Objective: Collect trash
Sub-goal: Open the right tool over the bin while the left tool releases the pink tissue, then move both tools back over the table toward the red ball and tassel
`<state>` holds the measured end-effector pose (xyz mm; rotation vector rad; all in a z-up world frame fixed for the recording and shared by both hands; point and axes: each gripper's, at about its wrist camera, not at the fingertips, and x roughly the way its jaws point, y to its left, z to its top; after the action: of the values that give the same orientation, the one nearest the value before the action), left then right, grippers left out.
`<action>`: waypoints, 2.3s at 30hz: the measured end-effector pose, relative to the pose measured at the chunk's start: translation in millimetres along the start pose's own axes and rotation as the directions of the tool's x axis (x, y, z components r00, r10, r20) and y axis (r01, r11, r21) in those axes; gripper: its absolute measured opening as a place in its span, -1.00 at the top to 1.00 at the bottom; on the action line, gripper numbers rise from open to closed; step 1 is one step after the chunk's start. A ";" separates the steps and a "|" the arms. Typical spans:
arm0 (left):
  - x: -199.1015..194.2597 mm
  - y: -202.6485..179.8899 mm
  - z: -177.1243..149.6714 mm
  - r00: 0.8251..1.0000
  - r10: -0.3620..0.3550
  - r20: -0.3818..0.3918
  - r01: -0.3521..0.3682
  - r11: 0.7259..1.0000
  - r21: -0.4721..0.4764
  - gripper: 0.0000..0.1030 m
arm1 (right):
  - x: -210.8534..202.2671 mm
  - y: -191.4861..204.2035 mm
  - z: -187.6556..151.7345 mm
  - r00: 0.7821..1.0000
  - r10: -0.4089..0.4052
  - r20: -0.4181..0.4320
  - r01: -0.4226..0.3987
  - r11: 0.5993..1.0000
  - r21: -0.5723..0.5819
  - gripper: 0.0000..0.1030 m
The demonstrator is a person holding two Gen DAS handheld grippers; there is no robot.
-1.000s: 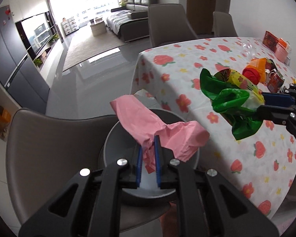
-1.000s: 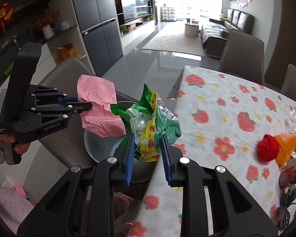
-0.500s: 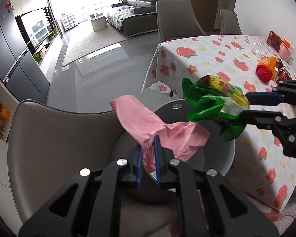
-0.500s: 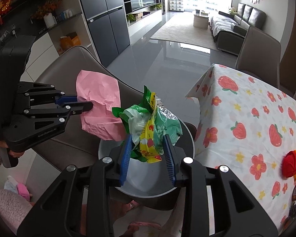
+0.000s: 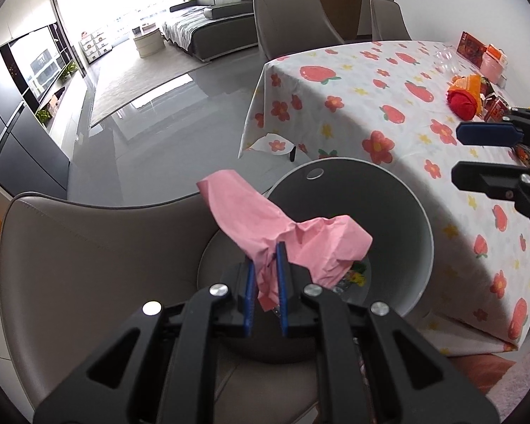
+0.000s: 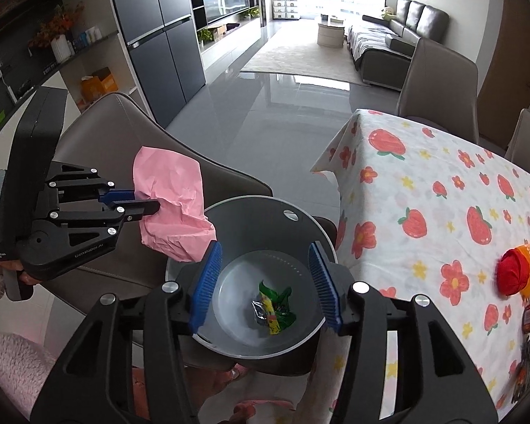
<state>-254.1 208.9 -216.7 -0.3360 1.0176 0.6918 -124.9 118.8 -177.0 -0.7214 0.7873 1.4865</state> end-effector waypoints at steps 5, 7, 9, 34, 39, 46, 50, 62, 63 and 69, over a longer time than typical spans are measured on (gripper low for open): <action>5.0 -4.6 -0.5 1.000 -0.007 -0.004 0.007 1.000 0.024 0.78 | -4.0 1.1 0.6 1.000 -0.018 0.003 0.018 1.000 0.010 0.03; 7.1 -7.5 -0.7 1.000 -0.011 -0.008 0.011 0.999 0.040 0.78 | -6.0 2.4 0.7 1.000 -0.025 0.003 0.025 1.000 0.017 0.03; 9.7 -11.7 -0.1 1.000 -0.016 -0.012 0.016 0.998 0.058 0.78 | -7.1 1.9 -0.1 1.000 -0.031 0.005 0.031 0.999 0.024 0.03; -5.9 -84.7 44.2 0.988 -0.148 0.049 0.131 0.957 0.257 -0.45 | -52.7 -59.7 -37.4 0.969 -0.246 -0.002 0.237 0.931 0.276 -0.23; -10.7 -120.3 69.1 0.972 -0.224 0.069 0.190 0.926 0.325 -0.47 | -82.6 -87.3 -59.7 0.941 -0.337 -0.027 0.320 0.862 0.393 -0.25; -14.5 -192.4 96.8 0.942 -0.331 0.056 0.269 0.845 0.461 -0.47 | -133.4 -128.3 -104.9 0.885 -0.459 -0.084 0.427 0.724 0.542 -0.25; -17.0 -242.8 107.8 0.926 -0.376 0.043 0.299 0.797 0.525 -0.47 | -161.6 -155.6 -134.1 0.840 -0.525 -0.137 0.489 0.621 0.613 -0.25; -16.9 -386.5 136.8 0.911 -0.411 0.024 0.326 0.754 0.571 -0.47 | -235.2 -242.2 -219.3 0.758 -0.613 -0.224 0.559 0.433 0.707 -0.25; -15.9 -395.8 138.9 0.913 -0.407 0.024 0.323 0.757 0.568 -0.47 | -239.7 -248.9 -224.2 0.756 -0.616 -0.223 0.560 0.430 0.708 -0.25; -4.9 -431.8 149.5 0.928 -0.373 0.022 0.303 0.786 0.539 -0.47 | -256.5 -291.1 -249.4 0.767 -0.603 -0.221 0.549 0.437 0.712 -0.25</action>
<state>131.6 -29.9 -161.5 0.0158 0.9496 0.0840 178.0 -225.4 -126.9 -0.2322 0.8871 0.4376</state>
